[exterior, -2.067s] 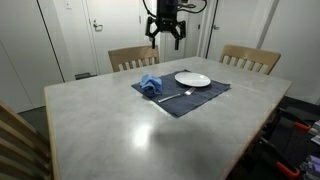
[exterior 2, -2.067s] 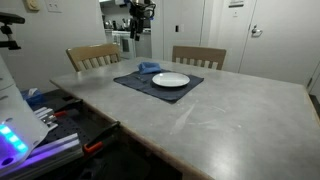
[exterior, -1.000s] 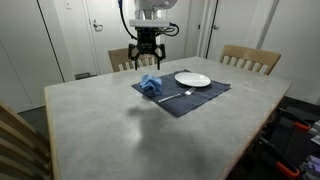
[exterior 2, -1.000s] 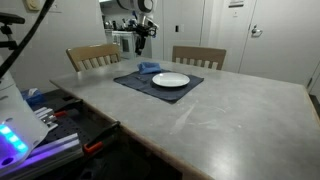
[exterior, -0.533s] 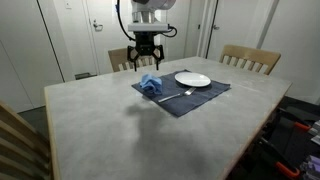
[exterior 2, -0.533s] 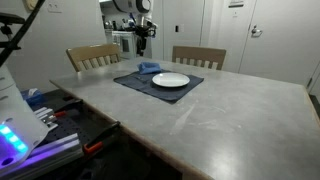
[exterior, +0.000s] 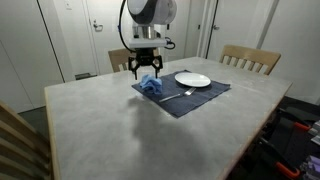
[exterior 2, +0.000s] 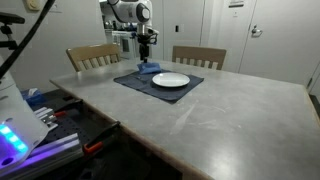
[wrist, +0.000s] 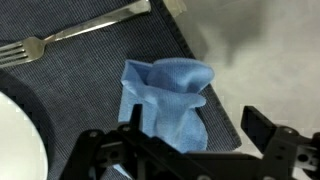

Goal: Pick up the blue towel from the table, wipe the white plate with it and put the towel back on the table.

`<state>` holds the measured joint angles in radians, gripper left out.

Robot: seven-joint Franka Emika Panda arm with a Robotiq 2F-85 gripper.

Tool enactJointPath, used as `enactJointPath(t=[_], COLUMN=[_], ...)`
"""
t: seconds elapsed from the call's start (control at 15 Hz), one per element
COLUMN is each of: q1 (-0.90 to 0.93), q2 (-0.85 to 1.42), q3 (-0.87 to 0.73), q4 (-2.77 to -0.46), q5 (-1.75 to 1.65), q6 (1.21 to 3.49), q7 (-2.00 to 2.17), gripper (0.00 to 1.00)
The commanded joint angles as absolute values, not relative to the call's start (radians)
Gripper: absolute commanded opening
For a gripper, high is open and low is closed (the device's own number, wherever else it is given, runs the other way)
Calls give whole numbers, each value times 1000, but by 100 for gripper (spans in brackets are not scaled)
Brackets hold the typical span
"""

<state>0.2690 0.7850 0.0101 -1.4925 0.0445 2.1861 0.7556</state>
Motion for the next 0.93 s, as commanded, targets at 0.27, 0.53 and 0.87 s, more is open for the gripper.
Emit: enactJointPath(t=[0.27,0.53,0.87], q1=[259,259,252], q2=[775,774,761], q3=[-16,-13,-8], q4=[-1575,-1592,-1610], q5=[46,48,52], q6=[2292,2312,2316], q7=[736,728,705], gripper=[100,59,24])
